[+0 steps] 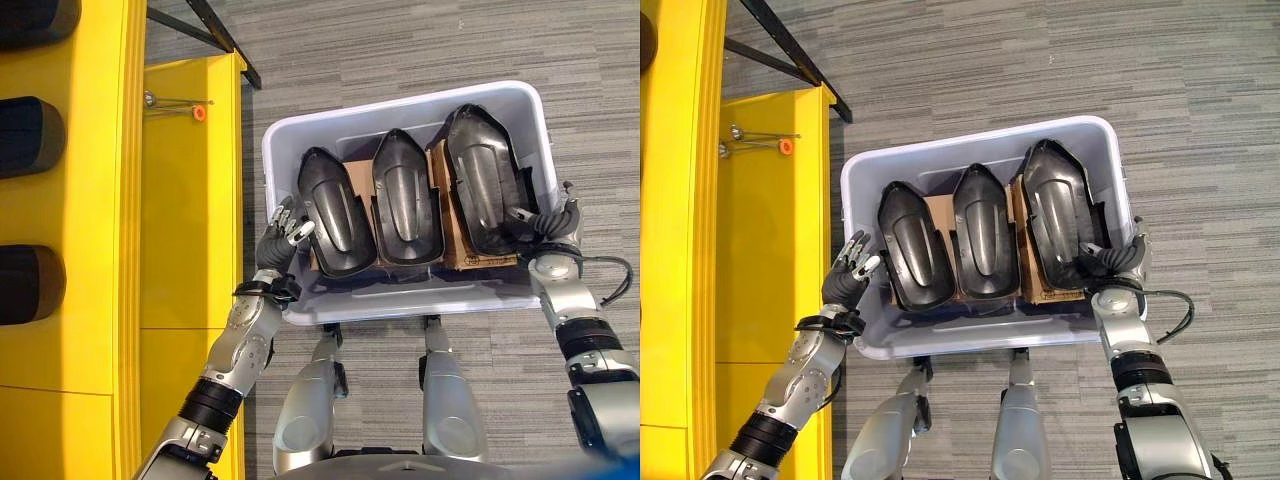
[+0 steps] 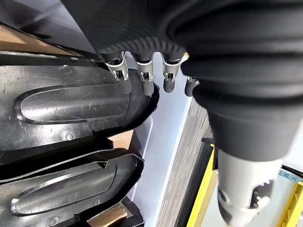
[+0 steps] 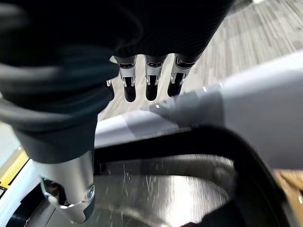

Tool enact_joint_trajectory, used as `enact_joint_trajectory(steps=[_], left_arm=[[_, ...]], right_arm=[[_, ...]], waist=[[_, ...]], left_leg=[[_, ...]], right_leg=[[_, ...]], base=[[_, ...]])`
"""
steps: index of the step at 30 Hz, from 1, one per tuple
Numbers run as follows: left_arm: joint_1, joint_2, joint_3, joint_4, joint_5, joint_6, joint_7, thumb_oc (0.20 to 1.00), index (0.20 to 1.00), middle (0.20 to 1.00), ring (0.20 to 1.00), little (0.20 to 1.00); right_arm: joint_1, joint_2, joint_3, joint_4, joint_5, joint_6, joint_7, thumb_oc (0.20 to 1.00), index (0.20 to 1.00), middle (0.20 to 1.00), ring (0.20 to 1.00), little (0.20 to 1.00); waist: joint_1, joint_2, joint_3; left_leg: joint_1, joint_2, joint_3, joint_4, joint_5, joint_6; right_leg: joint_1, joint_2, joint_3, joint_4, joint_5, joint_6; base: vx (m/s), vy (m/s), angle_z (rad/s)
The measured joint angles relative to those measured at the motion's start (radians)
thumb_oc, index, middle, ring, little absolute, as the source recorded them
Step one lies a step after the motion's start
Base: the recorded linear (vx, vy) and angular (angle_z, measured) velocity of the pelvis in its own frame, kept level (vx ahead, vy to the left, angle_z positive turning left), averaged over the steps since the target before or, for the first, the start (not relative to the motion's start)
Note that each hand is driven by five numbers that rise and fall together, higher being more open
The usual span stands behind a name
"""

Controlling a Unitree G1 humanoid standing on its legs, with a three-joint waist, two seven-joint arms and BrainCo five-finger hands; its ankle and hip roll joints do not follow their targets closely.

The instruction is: Move parts from the plastic box to the shelf.

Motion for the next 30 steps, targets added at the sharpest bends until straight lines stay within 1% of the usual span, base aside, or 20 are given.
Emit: enact_joint_trajectory(steps=[4,9,12,16,19,20,22,28,30], left_arm=[[0.0,0.0,0.0,0.0,0.0,0.0,0.0,1.0,1.0,1.0,1.0,1.0],[0.002,0.004,-0.006,0.0,-0.001,-0.011,0.0,1.0,1.0,1.0,1.0,1.0],[0.003,0.005,-0.009,-0.001,-0.001,-0.013,0.0,1.0,1.0,1.0,1.0,1.0],[0.001,0.004,-0.01,-0.001,-0.001,-0.013,0.0,1.0,1.0,1.0,1.0,1.0],[0.002,0.004,-0.008,-0.002,-0.001,-0.014,0.001,1.0,1.0,1.0,1.0,1.0],[0.001,-0.001,-0.008,-0.004,-0.001,-0.014,0.003,1.0,1.0,1.0,1.0,1.0],[0.002,-0.002,-0.008,-0.021,0.0,-0.016,0.022,1.0,1.0,1.0,1.0,1.0],[0.002,-0.001,-0.008,-0.037,0.0,-0.016,0.023,1.0,1.0,1.0,1.0,1.0],[0.003,-0.001,-0.008,-0.039,0.0,-0.016,0.023,1.0,1.0,1.0,1.0,1.0]], right_arm=[[-0.026,-0.002,0.007,0.047,0.003,0.0,0.0,1.0,1.0,1.0,1.0,1.0],[-0.048,-0.029,0.007,0.1,0.009,-0.002,0.0,1.0,1.0,1.0,1.0,1.0],[-0.065,-0.032,0.01,0.122,0.024,-0.003,0.001,1.0,1.0,1.0,1.0,1.0],[-0.065,-0.031,0.03,0.116,0.024,-0.003,0.005,1.0,1.0,1.0,1.0,1.0],[-0.046,-0.028,0.049,-0.018,0.019,0.003,-0.006,1.0,1.0,1.0,1.0,1.0],[-0.018,-0.028,0.044,-0.129,0.001,0.002,-0.012,1.0,1.0,1.0,1.0,1.0],[-0.01,-0.026,0.045,-0.196,-0.037,0.002,-0.028,1.0,1.0,1.0,1.0,1.0],[0.0,-0.019,0.046,-0.258,-0.116,0.005,-0.036,1.0,1.0,1.0,1.0,1.0],[0.002,-0.011,0.046,-0.296,-0.119,0.006,-0.036,1.0,1.0,1.0,1.0,1.0]], waist=[[0.001,0.001,0.001],[0.003,0.005,0.002],[0.004,0.016,0.009],[0.005,0.015,0.009],[-0.002,0.012,0.012],[-0.003,0.012,0.012],[-0.002,0.009,0.014],[-0.003,-0.005,0.022],[-0.002,-0.006,0.022]], left_leg=[[-0.002,0.0,-0.002,0.0,0.003,0.0],[-0.011,-0.003,-0.003,0.0,0.008,0.002],[-0.015,-0.004,-0.003,0.0,0.008,0.002],[-0.025,-0.003,-0.005,0.0,0.01,0.002],[-0.026,-0.004,-0.005,0.0,0.01,0.002],[-0.026,-0.003,-0.006,0.0,0.01,0.002],[-0.028,-0.004,-0.008,0.0,0.01,0.002],[-0.029,-0.004,-0.009,0.0,0.01,0.002],[-0.032,-0.004,-0.01,0.0,0.01,0.002]], right_leg=[[-0.001,0.0,0.0,0.0,0.003,0.0],[-0.011,-0.001,0.0,0.0,0.008,0.002],[-0.016,-0.001,0.0,0.0,0.01,0.002],[-0.023,0.001,0.0,0.0,0.01,0.002],[-0.023,0.002,0.0,0.0,0.01,0.002],[-0.024,0.002,0.0,0.0,0.011,0.002],[-0.024,0.002,-0.001,0.0,0.011,0.002],[-0.025,0.001,-0.001,0.0,0.01,0.002],[-0.027,0.002,-0.002,0.0,0.01,0.002]], base=[[0.0,-0.003,0.01],[0.0,0.0,0.0],[0.0,0.0,0.0],[-0.01,-0.01,0.02],[0.0,0.0,0.0],[0.0,0.0,0.0],[0.0,0.0,0.0],[0.0,0.0,0.0],[0.0,0.0,0.0]])
